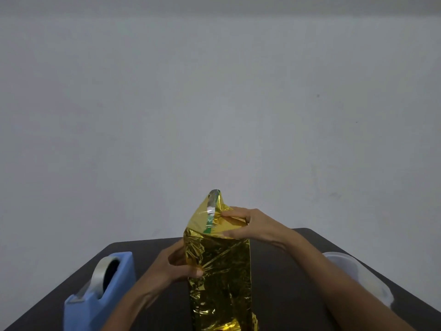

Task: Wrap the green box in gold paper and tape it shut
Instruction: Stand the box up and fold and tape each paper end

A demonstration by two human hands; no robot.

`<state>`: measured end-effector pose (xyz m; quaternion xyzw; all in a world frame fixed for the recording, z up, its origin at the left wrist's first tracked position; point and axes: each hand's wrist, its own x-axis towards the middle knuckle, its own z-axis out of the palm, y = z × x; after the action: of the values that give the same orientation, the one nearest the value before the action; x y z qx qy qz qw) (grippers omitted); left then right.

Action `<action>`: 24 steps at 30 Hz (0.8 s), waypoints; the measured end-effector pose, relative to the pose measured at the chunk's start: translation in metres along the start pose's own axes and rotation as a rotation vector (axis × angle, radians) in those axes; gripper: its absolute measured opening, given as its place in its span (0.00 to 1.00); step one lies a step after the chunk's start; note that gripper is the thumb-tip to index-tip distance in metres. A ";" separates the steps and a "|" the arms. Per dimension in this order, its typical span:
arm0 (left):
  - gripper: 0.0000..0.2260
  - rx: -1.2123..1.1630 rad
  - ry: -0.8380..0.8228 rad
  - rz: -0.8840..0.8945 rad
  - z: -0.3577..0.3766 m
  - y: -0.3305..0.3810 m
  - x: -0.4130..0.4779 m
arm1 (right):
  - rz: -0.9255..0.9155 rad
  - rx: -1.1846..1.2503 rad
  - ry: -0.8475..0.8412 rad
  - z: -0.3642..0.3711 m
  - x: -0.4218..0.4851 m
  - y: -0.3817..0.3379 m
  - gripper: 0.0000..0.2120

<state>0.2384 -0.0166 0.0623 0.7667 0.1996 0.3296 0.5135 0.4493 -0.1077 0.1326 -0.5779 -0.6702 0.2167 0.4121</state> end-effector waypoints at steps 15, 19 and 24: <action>0.39 0.341 -0.020 -0.404 0.003 0.100 0.024 | 0.018 -0.113 0.028 0.006 -0.005 -0.005 0.38; 0.38 0.511 -0.007 -0.428 0.016 0.110 0.039 | -0.021 -0.114 0.051 0.010 -0.005 -0.002 0.41; 0.31 0.486 0.040 -0.439 0.008 0.102 0.043 | -0.029 -0.127 0.069 0.011 -0.005 -0.001 0.44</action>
<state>0.2715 -0.0343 0.1669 0.7989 0.4430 0.1687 0.3701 0.4402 -0.1108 0.1256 -0.6003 -0.6762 0.1479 0.4006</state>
